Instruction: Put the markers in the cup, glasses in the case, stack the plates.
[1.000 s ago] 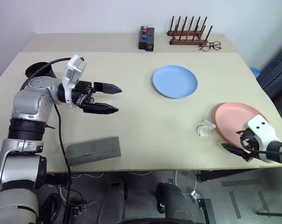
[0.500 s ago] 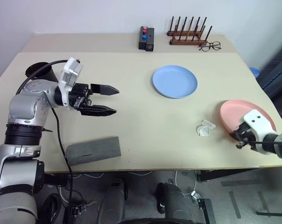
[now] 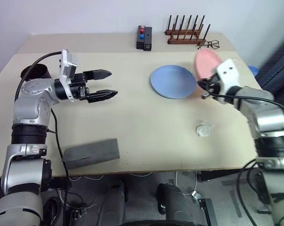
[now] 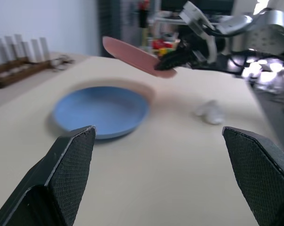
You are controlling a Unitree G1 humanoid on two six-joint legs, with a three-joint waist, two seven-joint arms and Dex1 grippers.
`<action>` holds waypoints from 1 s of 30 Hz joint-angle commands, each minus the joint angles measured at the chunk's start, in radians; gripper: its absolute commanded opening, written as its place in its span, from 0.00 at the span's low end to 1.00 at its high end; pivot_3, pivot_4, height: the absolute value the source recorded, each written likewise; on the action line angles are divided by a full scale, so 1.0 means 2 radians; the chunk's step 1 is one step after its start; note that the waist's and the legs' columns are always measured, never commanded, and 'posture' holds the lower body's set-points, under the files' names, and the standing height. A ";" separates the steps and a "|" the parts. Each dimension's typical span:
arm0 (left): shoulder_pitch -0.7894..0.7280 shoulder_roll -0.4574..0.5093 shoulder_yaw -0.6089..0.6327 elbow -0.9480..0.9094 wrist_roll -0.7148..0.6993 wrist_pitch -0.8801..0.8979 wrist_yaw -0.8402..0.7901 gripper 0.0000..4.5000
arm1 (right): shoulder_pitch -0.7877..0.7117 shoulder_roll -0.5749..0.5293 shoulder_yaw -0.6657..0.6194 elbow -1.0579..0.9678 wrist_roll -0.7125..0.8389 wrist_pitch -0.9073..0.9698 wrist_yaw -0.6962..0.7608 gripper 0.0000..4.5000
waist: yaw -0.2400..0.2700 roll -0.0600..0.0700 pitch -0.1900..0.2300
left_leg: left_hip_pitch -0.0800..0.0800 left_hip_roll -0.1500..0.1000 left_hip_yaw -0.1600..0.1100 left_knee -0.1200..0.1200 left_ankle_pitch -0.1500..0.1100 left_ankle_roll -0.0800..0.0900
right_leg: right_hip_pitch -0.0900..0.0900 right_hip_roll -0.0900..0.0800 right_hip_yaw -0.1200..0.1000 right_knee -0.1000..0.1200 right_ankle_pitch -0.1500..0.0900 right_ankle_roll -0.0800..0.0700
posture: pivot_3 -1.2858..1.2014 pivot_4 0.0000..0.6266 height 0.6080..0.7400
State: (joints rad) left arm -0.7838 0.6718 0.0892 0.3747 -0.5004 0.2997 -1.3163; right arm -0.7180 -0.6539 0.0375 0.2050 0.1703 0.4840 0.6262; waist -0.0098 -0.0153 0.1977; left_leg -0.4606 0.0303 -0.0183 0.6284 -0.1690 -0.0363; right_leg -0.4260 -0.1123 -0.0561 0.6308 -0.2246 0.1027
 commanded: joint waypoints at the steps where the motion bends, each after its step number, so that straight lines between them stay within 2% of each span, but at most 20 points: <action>1: 0.015 0.005 0.017 -0.037 0.007 -0.001 0.036 1.00 | -0.039 0.021 0.016 0.040 -0.022 -0.055 0.011 0.00 | -0.001 0.000 0.000 | 0.000 0.000 0.000 0.000 0.000 0.000 | 0.000 0.000 0.000 0.000 0.000 0.000 | 0.52 0.24 1.00; 4: 0.036 0.001 0.023 -0.067 0.002 0.017 0.068 1.00 | -0.055 0.042 0.037 0.079 -0.041 -0.086 0.020 0.00 | -0.001 0.000 0.000 | 0.000 0.000 0.000 0.000 0.000 0.000 | 0.000 0.000 0.000 0.000 0.000 0.000 | 0.52 0.24 1.00; 11: 0.077 -0.001 0.034 -0.121 -0.013 0.038 0.099 1.00 | -0.068 0.083 0.054 0.096 -0.048 -0.096 0.043 0.00 | -0.002 0.000 0.000 | 0.001 0.000 0.000 0.000 0.000 0.000 | 0.000 0.000 0.000 0.001 0.000 0.000 | 0.52 0.24 1.00; 23: 0.070 -0.002 0.031 -0.120 -0.019 0.050 0.097 1.00 | -0.080 0.110 0.066 0.140 -0.079 -0.111 0.048 0.00 | -0.002 0.000 0.000 | 0.001 0.000 0.000 0.000 0.000 0.000 | 0.000 0.000 0.000 0.001 0.000 0.000 | 0.52 0.24 1.00; 24: 0.069 -0.002 0.031 -0.119 -0.021 0.052 0.095 1.00 | -0.084 0.112 0.058 0.141 -0.073 -0.102 0.046 0.14 | -0.002 0.000 0.000 | 0.001 0.000 0.000 0.000 0.000 0.000 | 0.000 0.000 0.000 0.001 0.000 0.000 | 0.52 0.24 1.00; 26: 0.068 -0.002 0.031 -0.118 -0.022 0.055 0.094 1.00 | -0.089 0.114 0.048 0.142 -0.070 -0.096 0.037 0.30 | -0.002 0.000 0.000 | 0.001 0.000 0.000 0.000 0.000 0.000 | 0.000 0.000 0.000 0.001 0.000 0.000 | 0.52 0.24 1.00; 30: 0.068 -0.003 0.030 -0.117 -0.022 0.053 0.093 1.00 | -0.089 0.107 0.037 0.131 -0.067 -0.099 0.038 0.77 | -0.002 0.000 0.000 | 0.001 0.000 0.000 0.000 0.000 0.000 | 0.000 0.000 0.000 0.001 0.000 0.000 | 0.52 0.24 1.00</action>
State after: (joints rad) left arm -0.6254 0.6641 0.1344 0.1549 -0.5325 0.4098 -1.1274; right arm -0.8713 -0.4298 0.1455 0.5047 0.0169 0.2902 0.7028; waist -0.0136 -0.0148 0.1979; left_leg -0.4593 0.0305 -0.0183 0.6277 -0.1689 -0.0366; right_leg -0.4260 -0.1119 -0.0561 0.6322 -0.2241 0.1033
